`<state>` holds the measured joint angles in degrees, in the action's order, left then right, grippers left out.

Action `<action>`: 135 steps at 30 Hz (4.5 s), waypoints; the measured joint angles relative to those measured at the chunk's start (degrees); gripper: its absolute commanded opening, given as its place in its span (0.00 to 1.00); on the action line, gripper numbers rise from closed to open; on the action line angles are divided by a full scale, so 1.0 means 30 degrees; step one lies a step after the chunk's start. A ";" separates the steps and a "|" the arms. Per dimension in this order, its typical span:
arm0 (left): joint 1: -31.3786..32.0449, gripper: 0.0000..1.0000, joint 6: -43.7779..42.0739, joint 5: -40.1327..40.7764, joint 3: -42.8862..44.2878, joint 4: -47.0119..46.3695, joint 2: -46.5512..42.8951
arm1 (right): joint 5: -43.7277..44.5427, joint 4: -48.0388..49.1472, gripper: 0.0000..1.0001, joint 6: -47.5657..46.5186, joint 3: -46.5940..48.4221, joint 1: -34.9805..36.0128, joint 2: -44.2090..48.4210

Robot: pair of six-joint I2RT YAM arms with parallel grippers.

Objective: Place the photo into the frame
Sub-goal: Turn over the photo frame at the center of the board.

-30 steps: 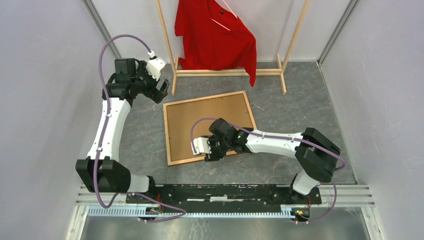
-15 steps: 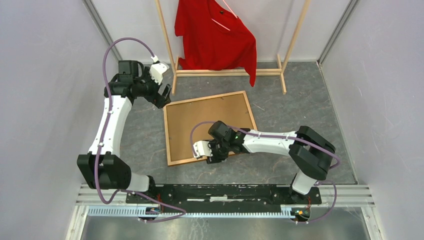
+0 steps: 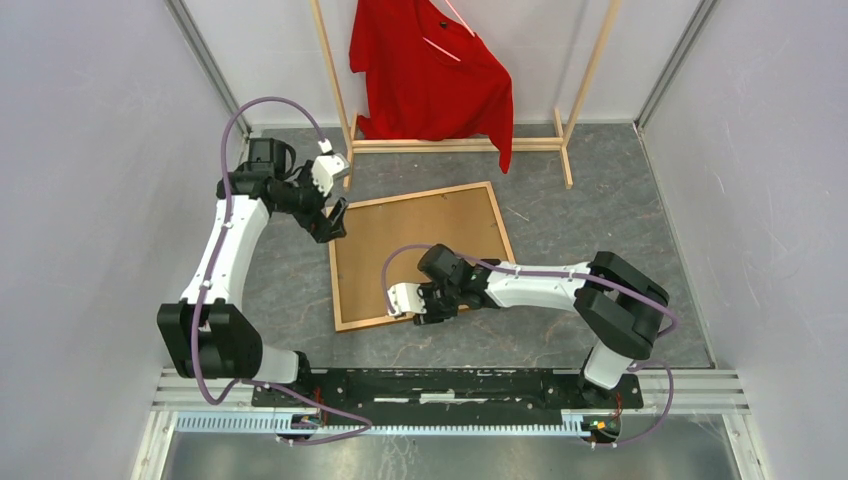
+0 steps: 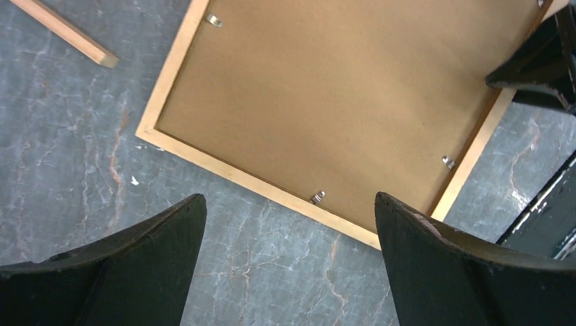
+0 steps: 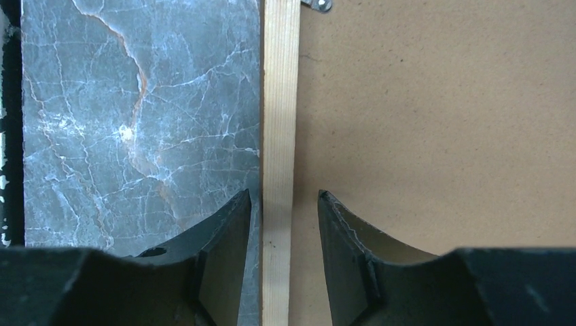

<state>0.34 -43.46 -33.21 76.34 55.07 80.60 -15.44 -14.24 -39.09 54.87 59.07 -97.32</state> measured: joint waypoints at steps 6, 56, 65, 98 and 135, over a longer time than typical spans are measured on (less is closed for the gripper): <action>0.0000 1.00 -0.1224 0.0007 -0.0262 0.0962 -0.0007 | -0.0022 0.0204 0.44 0.0109 -0.0299 0.0000 -0.0007; 0.0051 0.68 -1.7894 0.1093 -1.2743 -0.1355 -1.6393 | -0.3366 -0.4350 0.00 0.9486 1.0637 -0.0969 -0.1290; 0.0051 0.27 -1.8338 0.1552 -1.2087 -0.2623 -1.4090 | -0.3373 -0.4881 0.51 0.9428 1.1650 -0.1158 -0.1297; 0.0051 0.29 -1.7216 0.1712 -1.0316 -0.1683 -1.2968 | 0.8794 -0.1020 0.37 -0.0539 0.4947 0.2492 0.2149; -0.1588 1.00 0.1945 -0.2688 0.7344 -0.2106 -0.4794 | 0.4379 -0.9624 0.11 1.0302 1.3457 -0.2106 0.3949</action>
<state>-4.43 -37.63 -41.28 98.37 48.75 66.22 -2.31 -43.11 -8.19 95.24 52.75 -85.47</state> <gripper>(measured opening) 0.997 0.316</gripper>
